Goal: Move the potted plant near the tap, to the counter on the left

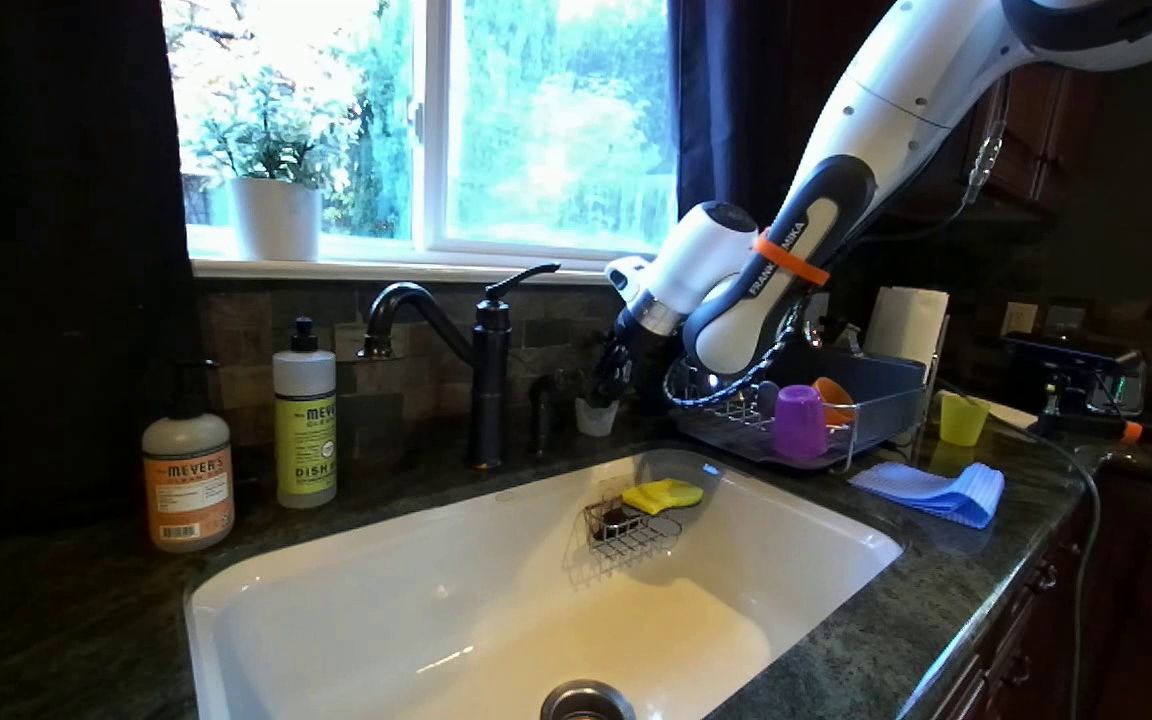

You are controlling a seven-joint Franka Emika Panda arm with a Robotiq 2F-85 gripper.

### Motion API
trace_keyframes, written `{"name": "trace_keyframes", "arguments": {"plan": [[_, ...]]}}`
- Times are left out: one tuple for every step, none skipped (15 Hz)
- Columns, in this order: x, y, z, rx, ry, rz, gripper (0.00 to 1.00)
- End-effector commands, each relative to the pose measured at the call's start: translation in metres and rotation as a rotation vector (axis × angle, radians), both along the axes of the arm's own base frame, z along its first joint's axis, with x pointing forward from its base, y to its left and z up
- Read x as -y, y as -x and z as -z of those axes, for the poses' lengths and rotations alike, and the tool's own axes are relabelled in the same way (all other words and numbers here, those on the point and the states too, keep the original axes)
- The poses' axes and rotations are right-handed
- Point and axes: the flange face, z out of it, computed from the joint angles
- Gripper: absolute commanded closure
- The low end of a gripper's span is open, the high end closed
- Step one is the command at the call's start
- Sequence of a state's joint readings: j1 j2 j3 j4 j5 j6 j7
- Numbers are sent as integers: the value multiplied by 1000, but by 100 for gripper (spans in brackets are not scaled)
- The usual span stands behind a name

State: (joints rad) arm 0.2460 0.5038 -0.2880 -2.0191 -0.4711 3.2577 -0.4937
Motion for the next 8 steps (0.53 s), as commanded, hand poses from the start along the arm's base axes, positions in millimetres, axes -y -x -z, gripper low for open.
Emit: {"name": "trace_keyframes", "arguments": {"plan": [[1,9,5,-80,36,27,24],[3,9,8,-104,51,37,15],[4,10,11,-127,59,43,8],[3,12,14,-157,62,43,1],[0,15,16,-187,63,34,0],[-8,20,19,-214,56,19,0],[-15,23,19,-238,42,9,0],[-19,24,19,-251,34,11,0]]}}
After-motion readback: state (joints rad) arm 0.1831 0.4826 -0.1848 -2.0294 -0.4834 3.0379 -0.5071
